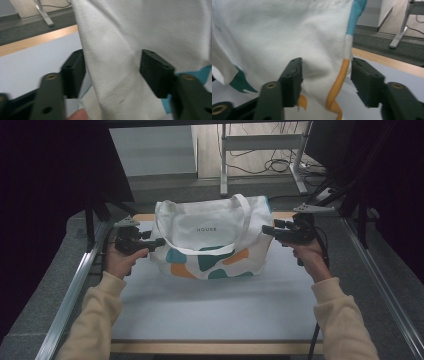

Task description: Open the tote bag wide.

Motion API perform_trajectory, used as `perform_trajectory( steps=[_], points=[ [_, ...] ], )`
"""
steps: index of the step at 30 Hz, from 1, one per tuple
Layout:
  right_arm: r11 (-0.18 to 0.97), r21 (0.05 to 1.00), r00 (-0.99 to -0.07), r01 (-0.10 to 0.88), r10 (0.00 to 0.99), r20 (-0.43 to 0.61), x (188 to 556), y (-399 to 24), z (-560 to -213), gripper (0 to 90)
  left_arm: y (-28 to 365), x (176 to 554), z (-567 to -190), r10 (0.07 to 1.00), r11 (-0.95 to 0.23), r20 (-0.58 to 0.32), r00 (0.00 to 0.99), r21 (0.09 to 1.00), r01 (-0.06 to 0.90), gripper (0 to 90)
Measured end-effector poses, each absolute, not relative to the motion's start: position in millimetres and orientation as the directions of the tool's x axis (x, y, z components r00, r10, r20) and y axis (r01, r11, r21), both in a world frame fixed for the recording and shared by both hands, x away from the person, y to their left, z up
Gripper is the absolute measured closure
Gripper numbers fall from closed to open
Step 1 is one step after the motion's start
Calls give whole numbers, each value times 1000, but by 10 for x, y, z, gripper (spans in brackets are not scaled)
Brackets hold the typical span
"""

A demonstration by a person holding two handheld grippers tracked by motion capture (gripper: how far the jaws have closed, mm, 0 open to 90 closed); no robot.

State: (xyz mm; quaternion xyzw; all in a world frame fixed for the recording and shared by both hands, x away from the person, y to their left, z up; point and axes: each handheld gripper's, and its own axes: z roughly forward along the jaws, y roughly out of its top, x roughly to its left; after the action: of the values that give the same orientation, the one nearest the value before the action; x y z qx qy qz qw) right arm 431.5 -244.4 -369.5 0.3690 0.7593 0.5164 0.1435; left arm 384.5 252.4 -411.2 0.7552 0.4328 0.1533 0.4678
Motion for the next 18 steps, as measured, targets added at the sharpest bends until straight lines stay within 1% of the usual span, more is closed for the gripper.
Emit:
perform_trajectory(
  steps=[1,2,3,4,6,7,8,9,10,11,12,13,14,18],
  points=[
    [199,891,-692,408,704,160,4308,-2439,-3699,481,2521,3838,-4114,800,-191,-167,577,840,508,430],
    [199,891,-692,408,704,160,4308,-2439,-3699,481,2521,3838,-4114,800,-191,-167,577,840,508,472],
    [206,891,-693,404,705,152,4302,-2431,-3700,504,2523,3829,-4113,802,-192,-162,575,841,505,472],
    [224,892,-688,392,715,123,4286,-2417,-3699,572,2529,3821,-4108,806,-188,-161,570,843,504,563],
    [234,896,-682,378,725,99,4272,-2412,-3694,646,2550,3796,-4095,811,-177,-160,562,850,497,646],
    [237,898,-680,370,728,88,4268,-2409,-3694,671,2551,3788,-4094,809,-175,-162,565,851,495,684],
    [237,898,-680,370,728,88,4268,-2409,-3694,671,2551,3788,-4094,809,-175,-162,565,851,495,715],
    [238,901,-682,363,727,83,4263,-2412,-3696,715,2549,3775,-4095,805,-182,-155,573,855,486,744],
    [242,902,-682,358,728,75,4260,-2414,-3697,743,2548,3769,-4095,805,-184,-150,574,857,482,762],
    [242,902,-682,358,728,75,4260,-2414,-3697,743,2548,3769,-4095,805,-184,-150,574,857,482,780],
    [244,903,-678,354,732,68,4253,-2410,-3700,774,2546,3763,-4094,805,-182,-149,574,859,478,780],
    [252,907,-674,339,737,47,4234,-2402,-3700,807,2542,3751,-4088,805,-179,-146,575,864,470,806],
    [256,908,-674,333,738,39,4224,-2397,-3698,823,2538,3741,-4083,806,-181,-139,575,867,464,814],
    [279,916,-669,289,743,-15,4160,-2385,-3681,844,2538,3707,-4069,807,-177,-128,576,878,444,834]
  ],
)
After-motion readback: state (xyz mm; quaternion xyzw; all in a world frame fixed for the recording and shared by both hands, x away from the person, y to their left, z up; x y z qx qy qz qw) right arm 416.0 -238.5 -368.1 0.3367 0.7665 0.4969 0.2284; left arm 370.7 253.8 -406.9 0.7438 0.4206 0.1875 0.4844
